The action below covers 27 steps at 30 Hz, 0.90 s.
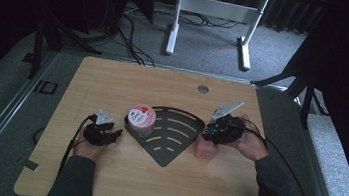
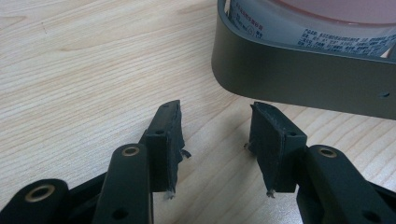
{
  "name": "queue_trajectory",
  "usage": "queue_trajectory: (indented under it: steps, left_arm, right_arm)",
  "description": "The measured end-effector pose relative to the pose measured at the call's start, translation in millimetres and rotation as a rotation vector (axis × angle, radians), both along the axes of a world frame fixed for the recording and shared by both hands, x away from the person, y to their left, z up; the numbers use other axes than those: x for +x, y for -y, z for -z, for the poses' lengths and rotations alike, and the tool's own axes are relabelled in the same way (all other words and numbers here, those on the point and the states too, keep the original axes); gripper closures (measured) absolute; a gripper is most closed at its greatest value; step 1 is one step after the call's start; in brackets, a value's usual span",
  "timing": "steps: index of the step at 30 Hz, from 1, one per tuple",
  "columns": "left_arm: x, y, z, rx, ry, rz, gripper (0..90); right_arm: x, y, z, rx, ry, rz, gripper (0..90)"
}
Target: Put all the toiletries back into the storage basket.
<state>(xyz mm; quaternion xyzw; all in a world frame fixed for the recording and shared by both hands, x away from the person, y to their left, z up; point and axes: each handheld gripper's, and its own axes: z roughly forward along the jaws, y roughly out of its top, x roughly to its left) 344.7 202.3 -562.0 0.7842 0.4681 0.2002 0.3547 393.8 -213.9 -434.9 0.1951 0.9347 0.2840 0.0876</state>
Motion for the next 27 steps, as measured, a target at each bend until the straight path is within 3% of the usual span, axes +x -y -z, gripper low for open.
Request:
queue_trajectory:
  steps: [27]
  left_arm:
    - [0.0,0.1,0.0,-0.001,0.0,0.001,53.9]
  right_arm:
    - [-7.7,-8.3,-1.6,-0.016,-0.004,-0.024,53.7]
